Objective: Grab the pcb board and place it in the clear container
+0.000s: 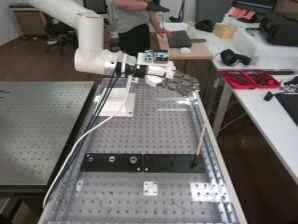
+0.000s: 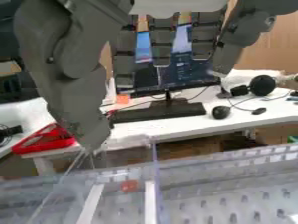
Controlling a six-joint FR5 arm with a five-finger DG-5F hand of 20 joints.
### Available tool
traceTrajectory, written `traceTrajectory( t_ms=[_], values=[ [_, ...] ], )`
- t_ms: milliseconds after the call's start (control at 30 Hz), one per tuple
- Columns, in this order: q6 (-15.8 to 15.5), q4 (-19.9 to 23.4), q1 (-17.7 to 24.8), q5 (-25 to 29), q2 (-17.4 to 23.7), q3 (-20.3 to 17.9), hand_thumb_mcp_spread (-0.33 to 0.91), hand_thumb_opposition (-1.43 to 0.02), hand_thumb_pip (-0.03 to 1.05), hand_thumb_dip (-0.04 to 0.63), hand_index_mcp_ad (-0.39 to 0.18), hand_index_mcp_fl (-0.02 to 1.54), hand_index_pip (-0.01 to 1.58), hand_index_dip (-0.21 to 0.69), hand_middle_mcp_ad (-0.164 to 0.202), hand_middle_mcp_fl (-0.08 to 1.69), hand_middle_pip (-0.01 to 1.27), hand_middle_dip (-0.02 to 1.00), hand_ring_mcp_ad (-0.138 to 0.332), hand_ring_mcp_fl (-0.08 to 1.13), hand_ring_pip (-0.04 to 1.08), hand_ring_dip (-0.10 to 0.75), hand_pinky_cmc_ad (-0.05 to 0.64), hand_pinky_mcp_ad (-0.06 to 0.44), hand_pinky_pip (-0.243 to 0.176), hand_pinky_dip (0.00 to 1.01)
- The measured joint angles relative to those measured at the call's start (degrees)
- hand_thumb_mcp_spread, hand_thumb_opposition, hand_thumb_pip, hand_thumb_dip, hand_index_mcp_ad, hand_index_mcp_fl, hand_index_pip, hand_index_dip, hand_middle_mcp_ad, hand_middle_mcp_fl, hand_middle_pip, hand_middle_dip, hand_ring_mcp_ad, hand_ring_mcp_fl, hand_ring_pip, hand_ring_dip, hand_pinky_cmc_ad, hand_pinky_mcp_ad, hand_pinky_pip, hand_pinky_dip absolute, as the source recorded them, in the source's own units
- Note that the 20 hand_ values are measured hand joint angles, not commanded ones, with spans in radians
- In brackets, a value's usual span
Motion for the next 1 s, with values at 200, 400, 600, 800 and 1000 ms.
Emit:
traceTrajectory(
  t_ms=[200, 400, 600, 800, 1000],
  values=[
    [-0.8, -1.4, -2.0, -0.8, 6.4, -2.6, 0.35, -0.86, 0.62, 0.255, -0.105, 0.26, 0.13, 0.065, 0.068, 0.0, 0.13, 0.13, 0.215, 0.0, 0.08, 0.003, 0.278, 0.166, -0.106, 0.6],
    [-1.7, -5.7, -4.6, -1.7, 12.3, -4.6, 0.34, -0.85, 0.6, 0.255, -0.093, 0.26, 0.12, 0.101, 0.066, 0.0, 0.13, 0.13, 0.215, 0.0, 0.08, 0.007, 0.281, 0.166, -0.106, 0.62],
    [-1.6, -11.2, -7.5, -2.8, 16.5, -5.0, 0.32, -0.82, 0.56, 0.236, -0.087, 0.22, 0.1, 0.122, 0.07, 0.0, 0.13, 0.13, 0.213, 0.0, 0.08, 0.007, 0.297, 0.178, -0.119, 0.62],
    [-4.4, -13.4, -10.0, -2.6, 20.8, -5.3, 0.31, -0.82, 0.54, 0.22, -0.087, 0.19, 0.1, 0.129, 0.07, 0.0, 0.13, 0.13, 0.222, 0.0, 0.08, 0.007, 0.297, 0.183, -0.124, 0.62],
    [-6.1, -14.6, -11.8, -2.2, 23.4, -5.4, 0.31, -0.82, 0.54, 0.22, -0.072, 0.17, 0.11, 0.155, 0.072, 0.0, 0.13, 0.13, 0.23, 0.0, 0.08, 0.007, 0.297, 0.183, -0.124, 0.62]
  ],
)
